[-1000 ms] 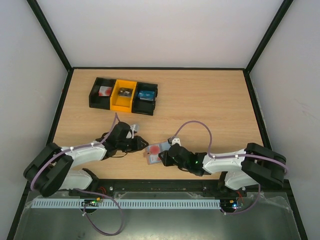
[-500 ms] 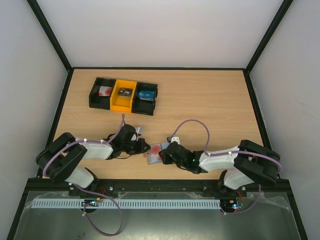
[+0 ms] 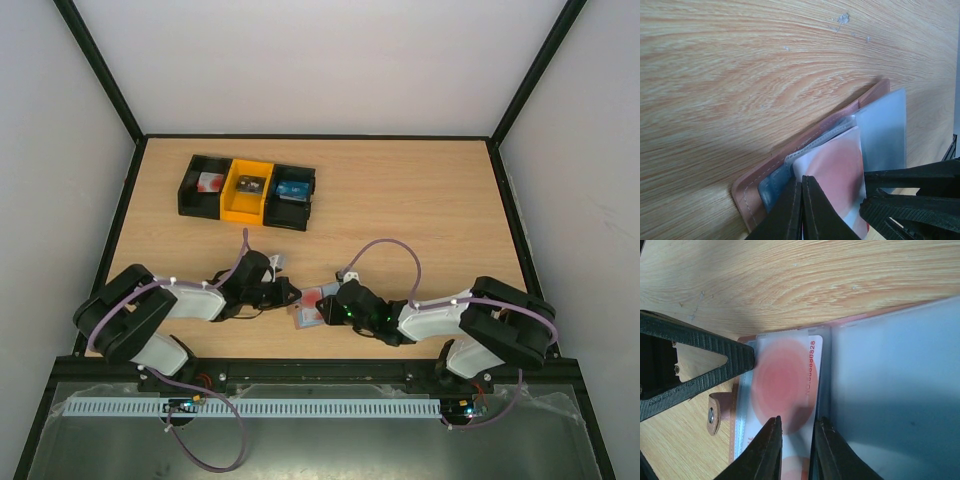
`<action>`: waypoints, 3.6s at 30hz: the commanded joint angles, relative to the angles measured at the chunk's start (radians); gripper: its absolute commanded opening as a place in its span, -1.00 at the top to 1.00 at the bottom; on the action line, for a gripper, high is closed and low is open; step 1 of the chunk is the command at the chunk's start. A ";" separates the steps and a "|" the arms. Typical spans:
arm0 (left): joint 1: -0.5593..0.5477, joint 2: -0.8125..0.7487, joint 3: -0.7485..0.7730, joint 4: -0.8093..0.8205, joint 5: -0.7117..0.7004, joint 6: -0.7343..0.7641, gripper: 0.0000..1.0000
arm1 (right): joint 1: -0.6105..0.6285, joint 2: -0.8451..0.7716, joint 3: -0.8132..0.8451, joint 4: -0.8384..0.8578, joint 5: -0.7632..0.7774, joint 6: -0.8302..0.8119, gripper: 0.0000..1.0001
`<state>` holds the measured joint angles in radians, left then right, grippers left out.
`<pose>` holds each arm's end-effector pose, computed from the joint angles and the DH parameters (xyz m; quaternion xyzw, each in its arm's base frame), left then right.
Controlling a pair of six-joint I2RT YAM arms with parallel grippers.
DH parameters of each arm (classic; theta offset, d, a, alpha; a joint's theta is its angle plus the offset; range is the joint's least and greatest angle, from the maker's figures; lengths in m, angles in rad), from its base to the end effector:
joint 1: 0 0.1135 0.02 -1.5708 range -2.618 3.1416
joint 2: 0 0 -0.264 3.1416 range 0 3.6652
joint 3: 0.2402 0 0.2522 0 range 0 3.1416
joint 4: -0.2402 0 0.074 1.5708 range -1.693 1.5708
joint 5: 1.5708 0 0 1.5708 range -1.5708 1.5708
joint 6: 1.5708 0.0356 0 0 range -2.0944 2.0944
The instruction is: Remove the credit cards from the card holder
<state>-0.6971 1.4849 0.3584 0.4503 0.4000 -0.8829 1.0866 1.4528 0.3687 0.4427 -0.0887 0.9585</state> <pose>0.1752 -0.1648 0.1143 0.0036 0.8878 -0.4272 0.1711 0.1109 0.2176 0.1217 -0.0770 0.8900 0.4028 0.1995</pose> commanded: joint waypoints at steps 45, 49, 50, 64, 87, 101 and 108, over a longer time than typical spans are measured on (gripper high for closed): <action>-0.022 0.050 -0.041 -0.048 -0.076 0.013 0.95 | -0.135 -0.064 -0.172 0.231 -0.179 0.087 0.96; -0.022 0.055 -0.041 -0.048 -0.075 0.015 0.95 | -0.139 -0.041 -0.164 0.247 -0.203 0.086 0.95; -0.022 0.056 -0.042 -0.048 -0.075 0.015 0.95 | -0.140 -0.033 -0.162 0.248 -0.204 0.088 0.89; -0.024 0.059 -0.041 -0.050 -0.079 0.016 0.95 | -0.157 0.081 -0.151 0.345 -0.253 0.118 0.73; -0.025 0.066 -0.033 -0.056 -0.083 0.092 0.95 | -0.205 0.106 -0.262 0.574 -0.334 0.193 0.96; -0.031 0.064 -0.031 -0.050 -0.084 0.098 0.95 | -0.219 0.223 -0.226 0.650 -0.395 0.201 0.71; -0.032 0.063 -0.030 -0.055 -0.093 0.109 0.95 | -0.254 0.248 -0.272 0.777 -0.437 0.221 0.96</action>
<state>-0.7235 1.5082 0.3477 0.5125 0.3634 -0.8074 0.8600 1.6794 0.1326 1.1198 -0.4965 1.1706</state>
